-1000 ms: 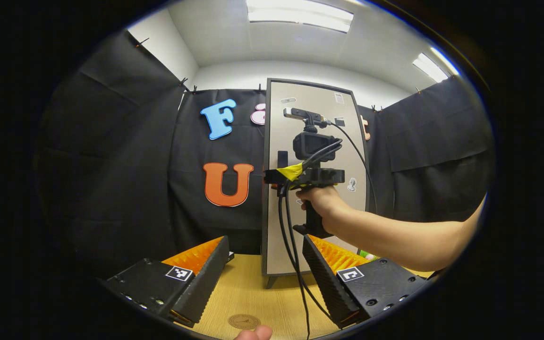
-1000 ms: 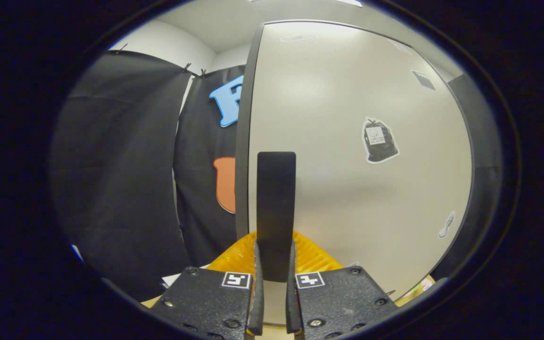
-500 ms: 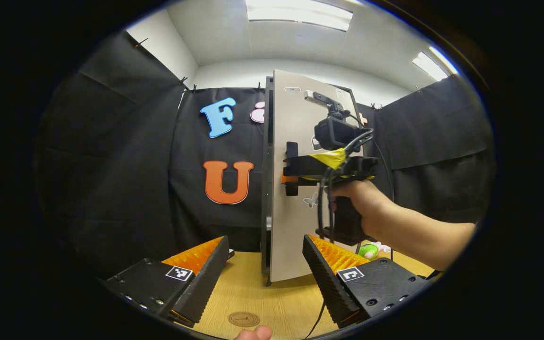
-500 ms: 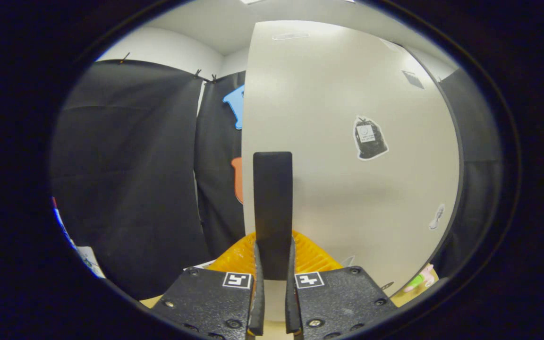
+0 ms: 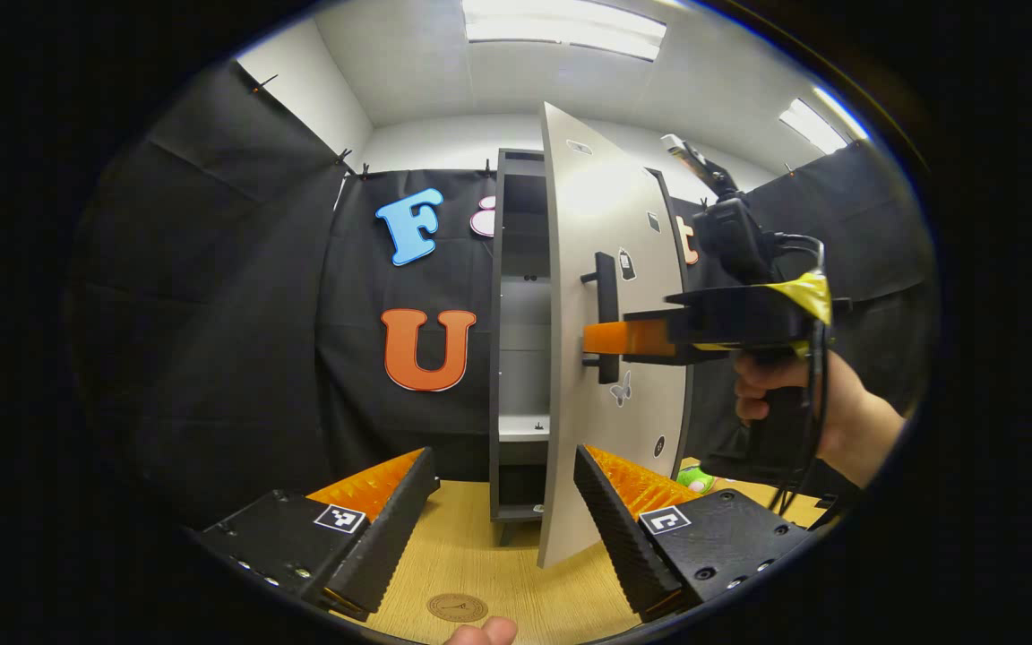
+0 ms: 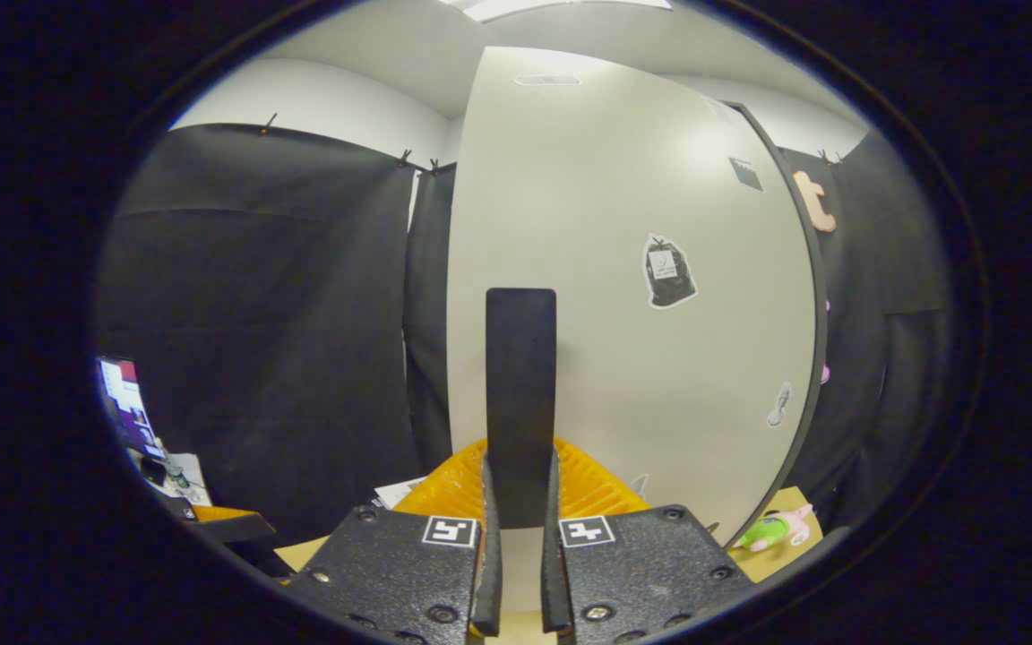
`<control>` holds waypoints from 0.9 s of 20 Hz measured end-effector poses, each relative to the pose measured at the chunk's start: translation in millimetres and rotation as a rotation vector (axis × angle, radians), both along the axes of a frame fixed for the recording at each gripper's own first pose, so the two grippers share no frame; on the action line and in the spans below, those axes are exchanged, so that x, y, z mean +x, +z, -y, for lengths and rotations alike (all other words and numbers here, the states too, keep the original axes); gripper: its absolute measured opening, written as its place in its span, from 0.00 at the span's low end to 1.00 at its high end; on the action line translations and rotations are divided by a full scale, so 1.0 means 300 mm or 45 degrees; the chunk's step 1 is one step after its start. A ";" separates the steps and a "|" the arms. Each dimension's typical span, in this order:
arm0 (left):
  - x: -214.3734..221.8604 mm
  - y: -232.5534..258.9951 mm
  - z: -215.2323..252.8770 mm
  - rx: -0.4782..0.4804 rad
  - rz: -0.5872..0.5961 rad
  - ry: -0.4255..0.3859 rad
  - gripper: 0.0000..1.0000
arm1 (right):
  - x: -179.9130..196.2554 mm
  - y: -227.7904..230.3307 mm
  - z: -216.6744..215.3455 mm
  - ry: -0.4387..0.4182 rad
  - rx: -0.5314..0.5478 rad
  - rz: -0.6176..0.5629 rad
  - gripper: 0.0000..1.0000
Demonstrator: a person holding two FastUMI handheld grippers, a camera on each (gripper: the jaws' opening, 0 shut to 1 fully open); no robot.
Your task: Open the cabinet door with the right hand, grasp the bottle in the cabinet with the left hand and place it on the coaster, then close the cabinet door with the right hand.
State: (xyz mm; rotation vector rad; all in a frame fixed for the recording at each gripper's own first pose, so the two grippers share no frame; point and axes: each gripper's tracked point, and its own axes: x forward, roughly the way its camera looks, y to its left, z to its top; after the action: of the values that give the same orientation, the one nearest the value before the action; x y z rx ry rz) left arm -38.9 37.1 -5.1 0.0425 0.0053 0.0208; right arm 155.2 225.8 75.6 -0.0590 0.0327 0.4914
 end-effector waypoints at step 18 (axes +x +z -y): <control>0.007 0.000 0.203 -0.004 0.019 -0.093 0.95 | -0.176 0.009 0.302 -0.150 -0.019 0.044 0.20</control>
State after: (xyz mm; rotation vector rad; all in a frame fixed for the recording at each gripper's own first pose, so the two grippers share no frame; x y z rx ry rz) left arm -36.7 -23.8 -5.1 0.0395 -0.0113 -0.0519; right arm 102.5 135.2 78.2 -0.0800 0.0057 0.3721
